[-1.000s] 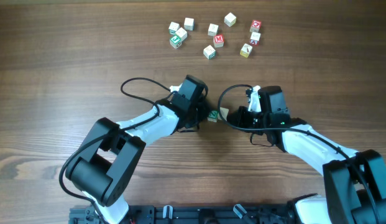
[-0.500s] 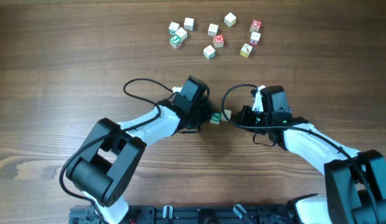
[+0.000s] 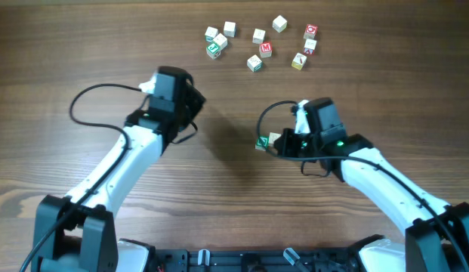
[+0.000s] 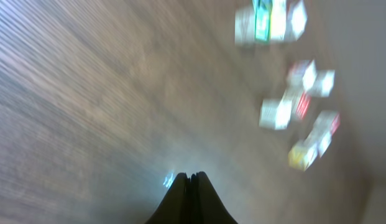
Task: Form a horizontal line
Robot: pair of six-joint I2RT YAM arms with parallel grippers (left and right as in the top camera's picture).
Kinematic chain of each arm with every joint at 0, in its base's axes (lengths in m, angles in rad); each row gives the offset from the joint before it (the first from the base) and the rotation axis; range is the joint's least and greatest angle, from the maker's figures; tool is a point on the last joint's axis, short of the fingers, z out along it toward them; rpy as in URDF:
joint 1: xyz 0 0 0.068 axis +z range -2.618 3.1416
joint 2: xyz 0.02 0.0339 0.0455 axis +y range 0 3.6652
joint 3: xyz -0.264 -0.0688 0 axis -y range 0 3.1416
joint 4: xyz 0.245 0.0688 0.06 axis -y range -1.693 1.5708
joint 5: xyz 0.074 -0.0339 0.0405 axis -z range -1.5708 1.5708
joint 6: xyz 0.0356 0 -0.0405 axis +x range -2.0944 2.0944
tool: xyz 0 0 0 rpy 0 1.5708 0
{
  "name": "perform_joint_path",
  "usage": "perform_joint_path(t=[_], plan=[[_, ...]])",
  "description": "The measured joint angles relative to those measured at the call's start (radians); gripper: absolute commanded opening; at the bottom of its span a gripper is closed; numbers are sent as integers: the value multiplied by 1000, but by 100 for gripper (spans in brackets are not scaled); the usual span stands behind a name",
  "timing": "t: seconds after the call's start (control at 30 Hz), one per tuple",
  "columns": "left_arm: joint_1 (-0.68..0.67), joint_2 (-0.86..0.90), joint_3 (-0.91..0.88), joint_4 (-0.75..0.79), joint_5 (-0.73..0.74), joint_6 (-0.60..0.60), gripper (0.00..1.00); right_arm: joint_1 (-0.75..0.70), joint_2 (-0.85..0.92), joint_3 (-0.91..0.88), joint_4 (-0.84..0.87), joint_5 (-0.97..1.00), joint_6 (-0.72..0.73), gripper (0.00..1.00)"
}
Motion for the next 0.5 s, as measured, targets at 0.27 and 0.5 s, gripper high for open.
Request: perform_joint_path(t=[0.27, 0.5], plan=[[37, -3, 0, 42, -21, -153, 4, 134, 19, 0, 23, 130, 90, 5], [31, -3, 0, -19, -24, -167, 4, 154, 36, 0, 26, 148, 108, 5]])
